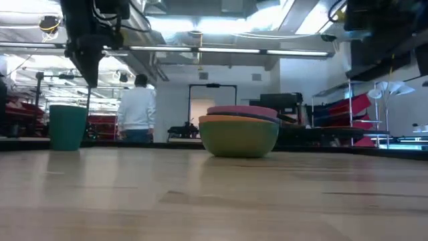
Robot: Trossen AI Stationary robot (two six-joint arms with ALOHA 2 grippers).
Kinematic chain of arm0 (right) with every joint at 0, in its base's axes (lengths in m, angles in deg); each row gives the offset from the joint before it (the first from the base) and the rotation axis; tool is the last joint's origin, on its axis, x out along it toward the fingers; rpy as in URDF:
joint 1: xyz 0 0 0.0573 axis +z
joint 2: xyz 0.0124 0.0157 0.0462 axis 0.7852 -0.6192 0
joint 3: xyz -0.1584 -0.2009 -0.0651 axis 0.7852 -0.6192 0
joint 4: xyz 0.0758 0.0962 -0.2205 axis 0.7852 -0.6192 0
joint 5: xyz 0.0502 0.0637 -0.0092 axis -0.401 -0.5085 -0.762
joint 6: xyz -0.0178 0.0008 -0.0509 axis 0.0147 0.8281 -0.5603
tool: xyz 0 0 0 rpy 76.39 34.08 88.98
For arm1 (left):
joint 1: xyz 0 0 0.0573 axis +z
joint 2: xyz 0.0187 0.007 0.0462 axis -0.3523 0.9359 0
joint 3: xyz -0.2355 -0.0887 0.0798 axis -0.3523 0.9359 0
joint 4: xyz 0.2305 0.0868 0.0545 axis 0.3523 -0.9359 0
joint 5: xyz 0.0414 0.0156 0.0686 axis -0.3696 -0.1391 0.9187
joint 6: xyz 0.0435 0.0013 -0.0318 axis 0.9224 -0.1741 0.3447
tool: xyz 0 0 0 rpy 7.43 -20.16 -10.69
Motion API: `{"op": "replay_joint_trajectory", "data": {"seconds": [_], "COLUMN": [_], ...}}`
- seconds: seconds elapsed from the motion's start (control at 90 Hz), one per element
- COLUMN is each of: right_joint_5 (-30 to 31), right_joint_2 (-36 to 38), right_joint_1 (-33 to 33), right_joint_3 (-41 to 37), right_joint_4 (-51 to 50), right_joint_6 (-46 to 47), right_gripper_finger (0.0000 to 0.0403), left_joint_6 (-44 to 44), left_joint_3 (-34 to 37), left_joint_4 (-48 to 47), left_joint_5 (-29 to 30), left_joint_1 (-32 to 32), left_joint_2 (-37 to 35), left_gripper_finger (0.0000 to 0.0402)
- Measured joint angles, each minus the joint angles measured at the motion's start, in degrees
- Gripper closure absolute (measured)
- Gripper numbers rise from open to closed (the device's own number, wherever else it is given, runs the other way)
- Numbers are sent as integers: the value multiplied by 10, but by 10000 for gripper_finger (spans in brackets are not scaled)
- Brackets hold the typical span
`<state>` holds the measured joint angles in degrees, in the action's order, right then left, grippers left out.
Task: Nest bowls inside each other
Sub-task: Move the red cup on the table
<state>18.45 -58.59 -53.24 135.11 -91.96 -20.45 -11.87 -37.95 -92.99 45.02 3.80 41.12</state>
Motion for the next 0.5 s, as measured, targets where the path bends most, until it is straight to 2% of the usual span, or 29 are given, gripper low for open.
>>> {"op": "replay_joint_trajectory", "data": {"seconds": [0.211,0.5], "right_joint_5": [-50,-5], "right_joint_2": [-16,-84], "right_joint_1": [96,242], "right_joint_3": [36,164], "right_joint_4": [-58,-159], "right_joint_6": [115,245], "right_gripper_finger": [403,403], "left_joint_6": [9,19], "left_joint_3": [0,0], "left_joint_4": [-1,-1], "left_joint_5": [1,5], "left_joint_1": [0,0], "left_joint_2": [-6,-6], "left_gripper_finger": [401,401]}}
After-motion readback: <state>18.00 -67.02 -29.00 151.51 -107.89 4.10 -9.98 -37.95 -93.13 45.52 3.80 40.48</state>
